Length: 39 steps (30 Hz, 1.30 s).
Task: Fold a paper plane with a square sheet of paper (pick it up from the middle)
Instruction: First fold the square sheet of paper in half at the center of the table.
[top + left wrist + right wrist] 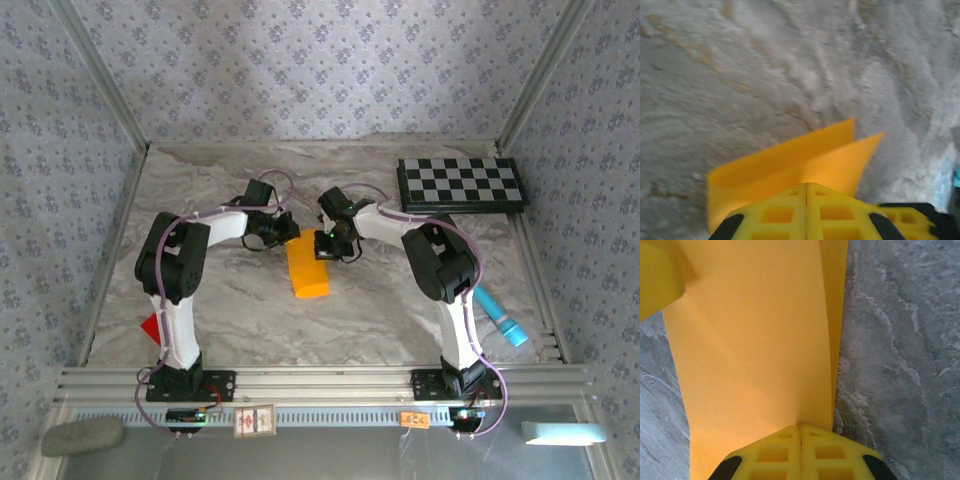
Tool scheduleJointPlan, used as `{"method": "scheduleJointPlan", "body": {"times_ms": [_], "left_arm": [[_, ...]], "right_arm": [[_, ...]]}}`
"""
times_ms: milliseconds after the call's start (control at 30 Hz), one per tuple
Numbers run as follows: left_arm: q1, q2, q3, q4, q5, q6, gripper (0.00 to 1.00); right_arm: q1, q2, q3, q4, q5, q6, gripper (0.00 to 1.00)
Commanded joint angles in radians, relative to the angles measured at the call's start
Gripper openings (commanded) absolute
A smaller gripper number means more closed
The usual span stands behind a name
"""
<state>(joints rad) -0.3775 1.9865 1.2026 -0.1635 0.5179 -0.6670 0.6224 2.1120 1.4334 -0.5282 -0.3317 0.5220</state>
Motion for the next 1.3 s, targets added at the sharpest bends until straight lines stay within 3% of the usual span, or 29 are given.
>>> {"method": "scheduleJointPlan", "body": {"times_ms": [0,267,400,767,933,1100,1267], "left_arm": [[0.027,0.035,0.029,-0.013,-0.030,0.015,0.06],[0.120,0.087,0.053,-0.049,-0.065,0.058,0.05],[0.129,0.029,0.049,-0.077,-0.049,0.067,0.05],[0.024,-0.276,-0.180,0.000,-0.012,-0.111,0.06],[-0.047,-0.286,-0.274,0.065,0.049,-0.210,0.06],[-0.078,-0.248,-0.285,0.044,0.091,-0.200,0.06],[-0.080,-0.203,-0.290,-0.005,0.065,-0.159,0.05]], "right_arm": [[-0.015,0.148,-0.103,-0.147,0.241,-0.025,0.05],[-0.018,0.141,-0.112,-0.149,0.253,-0.022,0.05],[-0.018,0.135,-0.119,-0.145,0.258,-0.017,0.05],[-0.016,0.153,-0.103,-0.158,0.248,-0.011,0.05],[-0.015,0.157,-0.100,-0.163,0.249,-0.011,0.05],[-0.013,0.161,-0.094,-0.165,0.247,-0.013,0.05],[-0.012,0.165,-0.092,-0.167,0.247,-0.015,0.04]]}}
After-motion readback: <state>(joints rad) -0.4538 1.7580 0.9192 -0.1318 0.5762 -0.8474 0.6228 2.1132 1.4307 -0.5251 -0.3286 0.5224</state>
